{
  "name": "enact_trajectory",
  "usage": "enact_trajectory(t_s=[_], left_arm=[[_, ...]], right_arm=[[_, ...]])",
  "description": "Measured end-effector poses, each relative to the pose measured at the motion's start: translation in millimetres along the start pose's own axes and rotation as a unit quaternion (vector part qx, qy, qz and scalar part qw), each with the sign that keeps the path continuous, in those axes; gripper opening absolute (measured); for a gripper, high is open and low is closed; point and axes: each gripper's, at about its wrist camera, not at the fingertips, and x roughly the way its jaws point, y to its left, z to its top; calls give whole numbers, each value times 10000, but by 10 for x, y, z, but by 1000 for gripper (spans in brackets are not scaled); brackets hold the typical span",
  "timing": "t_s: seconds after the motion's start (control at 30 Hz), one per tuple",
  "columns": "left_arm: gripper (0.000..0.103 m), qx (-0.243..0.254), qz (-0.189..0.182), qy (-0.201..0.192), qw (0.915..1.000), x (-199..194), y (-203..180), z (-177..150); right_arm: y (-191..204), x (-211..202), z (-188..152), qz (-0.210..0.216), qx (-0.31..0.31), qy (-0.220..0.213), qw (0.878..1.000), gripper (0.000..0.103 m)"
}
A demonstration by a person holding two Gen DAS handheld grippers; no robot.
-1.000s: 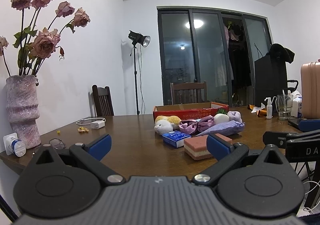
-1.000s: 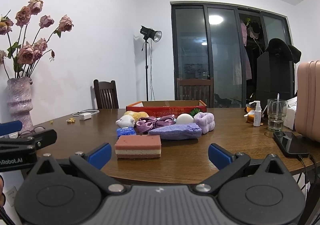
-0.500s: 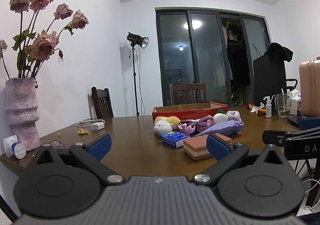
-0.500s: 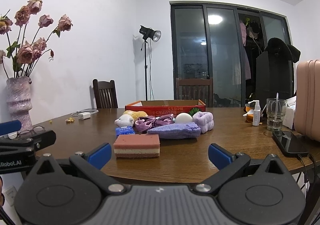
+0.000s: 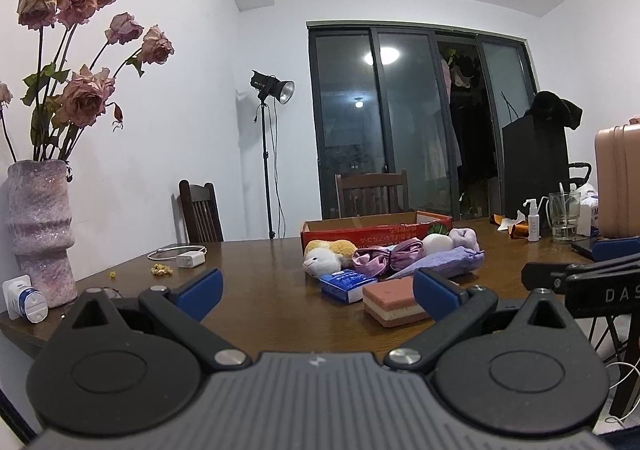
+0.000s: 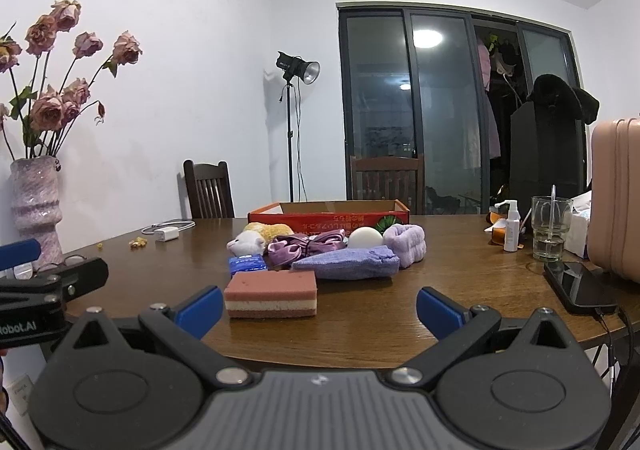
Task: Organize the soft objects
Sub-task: 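Close the left gripper on the pink-and-cream sponge while the right gripper grips it too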
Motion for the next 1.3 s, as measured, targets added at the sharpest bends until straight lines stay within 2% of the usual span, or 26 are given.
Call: enact_trajectory(t_s=[0.2,0.3,0.37,0.43,0.53,0.6,0.67,0.73,0.8,0.87,1.0,1.1,1.13,1.17,1.2,1.3], left_arm=[[103,-264,-61,-110,9996,95,57,-22],[103,-257,-215,154,9993,331,69,-29],[103,-340,-336,298,9984,543,60,-44],[103,-446,-451,703,9955,803,32,-37],[101,-976,-831,1244,9839,1216,46,-15],[92,-1320,-1074,1415,9752,1447,69,4],[76,-1536,-1188,1641,9671,1658,76,19],[67,-1764,-1350,1997,9543,1859,80,11],[61,-2064,-1558,2329,9375,2029,117,-31],[51,-2152,-1705,2542,9274,2135,145,-73],[46,-2419,-2006,2732,9092,2278,221,-157],[41,-2523,-2216,2789,8997,2357,306,-177],[39,-2518,-2276,2806,8978,2372,332,-174],[38,-2494,-2325,2815,8969,2389,334,-158],[37,-2449,-2407,2802,8965,2384,364,-136],[35,-2420,-2724,2623,8936,2379,448,11]], right_arm=[[-91,64,37,-67,10,-114,9999,103],[-249,214,64,70,207,-124,9997,103],[-393,441,77,488,362,254,9978,103],[-502,681,101,725,498,586,9944,103],[-620,966,162,849,743,647,9915,100],[-641,1189,223,857,762,699,9909,85],[-660,1425,278,827,928,883,9883,65],[-679,1618,300,1002,1179,1057,9823,57],[-666,1767,321,1111,1314,1148,9784,57],[-634,1930,321,1156,1402,1355,9740,57],[-596,2150,265,1226,1486,1738,9658,57],[-617,2256,216,1249,1623,1996,9582,56],[-633,2274,192,1369,1717,2055,9537,49],[-647,2273,169,1498,1869,2080,9483,36],[-659,2260,169,1597,2007,2100,9435,36],[-630,2172,277,1550,1996,2161,9431,35]])
